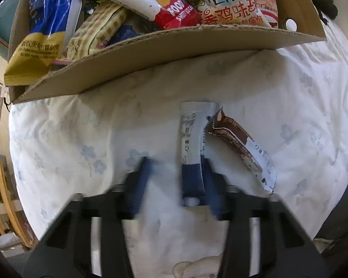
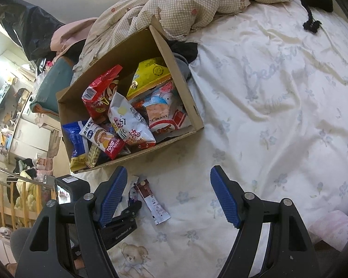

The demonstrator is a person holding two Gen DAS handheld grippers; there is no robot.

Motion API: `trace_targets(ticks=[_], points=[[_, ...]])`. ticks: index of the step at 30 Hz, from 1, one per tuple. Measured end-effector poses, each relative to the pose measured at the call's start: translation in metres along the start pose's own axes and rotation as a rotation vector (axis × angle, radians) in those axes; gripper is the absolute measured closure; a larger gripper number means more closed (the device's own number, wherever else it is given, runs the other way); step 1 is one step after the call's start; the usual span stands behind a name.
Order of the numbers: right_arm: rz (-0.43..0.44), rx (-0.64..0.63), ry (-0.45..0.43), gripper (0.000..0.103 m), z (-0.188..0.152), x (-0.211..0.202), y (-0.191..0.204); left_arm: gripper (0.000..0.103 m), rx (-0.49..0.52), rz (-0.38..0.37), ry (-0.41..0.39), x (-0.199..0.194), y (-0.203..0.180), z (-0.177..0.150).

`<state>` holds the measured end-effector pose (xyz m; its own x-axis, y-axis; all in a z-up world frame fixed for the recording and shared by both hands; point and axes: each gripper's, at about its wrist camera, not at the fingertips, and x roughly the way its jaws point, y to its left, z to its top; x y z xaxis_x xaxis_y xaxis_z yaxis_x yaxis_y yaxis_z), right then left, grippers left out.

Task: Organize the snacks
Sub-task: 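Grasp the white-and-blue stick packet with left tool while right tool grasps the chocolate bar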

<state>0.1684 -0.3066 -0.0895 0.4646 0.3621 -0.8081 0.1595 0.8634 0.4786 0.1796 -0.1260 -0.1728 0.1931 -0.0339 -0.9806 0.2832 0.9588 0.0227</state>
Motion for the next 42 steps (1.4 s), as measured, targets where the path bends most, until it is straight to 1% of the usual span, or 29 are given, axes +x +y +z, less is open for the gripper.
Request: trace_targets(ticks=[1,4,9,12,18,20,23,25,26,28,32,34,37,39,40,42], points=[[-0.001,-0.004,0.001,0.026,0.000,0.001,0.001,0.090,0.005,-0.017,0.004,-0.001,-0.001,0.000],[-0.009,-0.017,0.003,0.026,-0.001,0.002,0.003,0.090,0.009,-0.014,0.006,-0.007,-0.003,-0.002],[-0.009,-0.020,0.005,0.026,-0.001,0.003,0.005,0.090,-0.047,-0.036,-0.004,-0.020,0.009,-0.007],[-0.009,-0.026,0.008,0.026,-0.002,0.004,0.008,0.090,-0.080,-0.064,-0.014,-0.030,0.016,-0.009],[-0.012,-0.048,0.029,0.026,-0.005,0.011,0.015,0.090,-0.162,-0.081,-0.057,-0.060,0.035,-0.018],[-0.024,-0.063,0.058,0.026,-0.007,0.019,0.018,0.090,-0.172,-0.069,-0.070,-0.067,0.042,-0.022],[-0.048,-0.089,0.105,0.026,-0.010,0.034,0.023,0.090,-0.230,-0.106,-0.064,-0.073,0.060,-0.034],[-0.072,-0.128,0.148,0.026,-0.014,0.048,0.030,0.090,-0.260,-0.109,-0.063,-0.076,0.066,-0.039],[-0.081,-0.147,0.164,0.026,-0.016,0.054,0.034,0.090,-0.281,-0.112,-0.058,-0.079,0.077,-0.046],[-0.096,-0.199,0.218,0.026,-0.021,0.074,0.045,0.090,-0.303,-0.111,-0.056,-0.076,0.075,-0.047],[-0.135,-0.280,0.312,0.027,-0.034,0.108,0.060,0.090,-0.308,-0.081,-0.070,-0.079,0.074,-0.045],[-0.152,-0.301,0.341,0.029,-0.040,0.119,0.064,0.090,-0.313,-0.076,-0.074,-0.079,0.074,-0.043],[-0.205,-0.363,0.368,0.035,-0.051,0.133,0.070,0.090,-0.315,-0.075,-0.073,-0.078,0.074,-0.041],[-0.210,-0.375,0.390,0.038,-0.057,0.141,0.071,0.090,-0.321,-0.075,-0.075,-0.077,0.076,-0.040],[-0.219,-0.380,0.398,0.041,-0.060,0.144,0.071,0.090,-0.323,-0.070,-0.077,-0.077,0.076,-0.039],[-0.239,-0.403,0.402,0.043,-0.063,0.147,0.072,0.090,-0.323,-0.064,-0.081,-0.077,0.076,-0.038]])
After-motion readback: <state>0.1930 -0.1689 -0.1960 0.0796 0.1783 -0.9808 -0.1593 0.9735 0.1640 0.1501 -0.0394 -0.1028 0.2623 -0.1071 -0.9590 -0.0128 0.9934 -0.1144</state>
